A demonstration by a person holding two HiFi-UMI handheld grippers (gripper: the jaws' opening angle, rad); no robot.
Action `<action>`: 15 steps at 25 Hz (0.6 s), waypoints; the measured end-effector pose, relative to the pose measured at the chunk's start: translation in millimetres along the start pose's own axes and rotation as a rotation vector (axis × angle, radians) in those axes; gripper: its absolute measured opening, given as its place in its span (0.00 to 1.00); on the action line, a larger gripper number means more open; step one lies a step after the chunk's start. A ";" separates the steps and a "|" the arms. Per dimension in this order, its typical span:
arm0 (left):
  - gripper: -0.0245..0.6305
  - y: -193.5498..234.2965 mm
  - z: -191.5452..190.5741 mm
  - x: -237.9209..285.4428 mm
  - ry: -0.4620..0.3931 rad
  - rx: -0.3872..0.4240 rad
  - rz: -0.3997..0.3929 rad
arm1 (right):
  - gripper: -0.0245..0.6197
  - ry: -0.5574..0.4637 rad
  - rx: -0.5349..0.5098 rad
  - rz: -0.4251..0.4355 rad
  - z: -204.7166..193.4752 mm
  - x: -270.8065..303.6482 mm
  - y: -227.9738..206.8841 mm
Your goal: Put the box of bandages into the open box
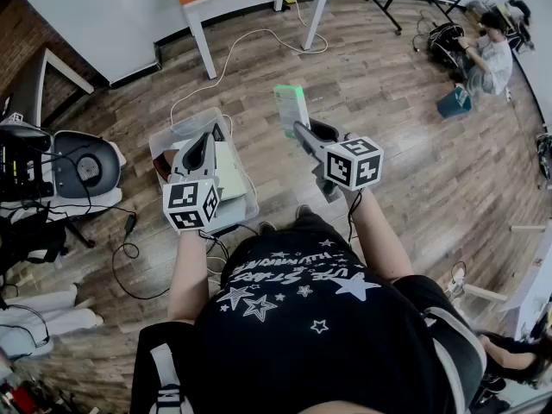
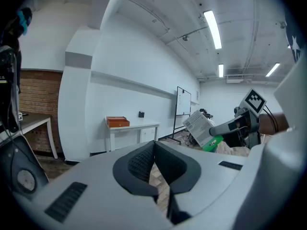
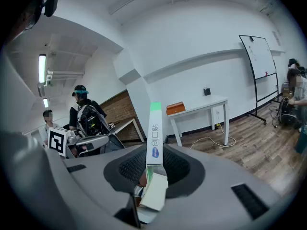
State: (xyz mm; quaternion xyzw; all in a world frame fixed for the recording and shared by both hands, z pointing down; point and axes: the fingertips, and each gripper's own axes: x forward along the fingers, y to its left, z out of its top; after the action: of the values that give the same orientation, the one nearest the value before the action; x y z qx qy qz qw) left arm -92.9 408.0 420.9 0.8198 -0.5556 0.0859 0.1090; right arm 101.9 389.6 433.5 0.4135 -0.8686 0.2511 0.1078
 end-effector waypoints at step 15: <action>0.07 3.4 -6.8 -1.0 0.002 -0.008 -0.019 | 0.21 0.022 -0.018 -0.012 -7.6 4.5 7.4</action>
State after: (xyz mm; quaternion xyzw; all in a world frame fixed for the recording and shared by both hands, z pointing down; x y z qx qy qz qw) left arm -96.5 409.5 427.5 0.8246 -0.5480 0.0831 0.1137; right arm 93.2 394.5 439.2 0.4151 -0.8670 0.2471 0.1225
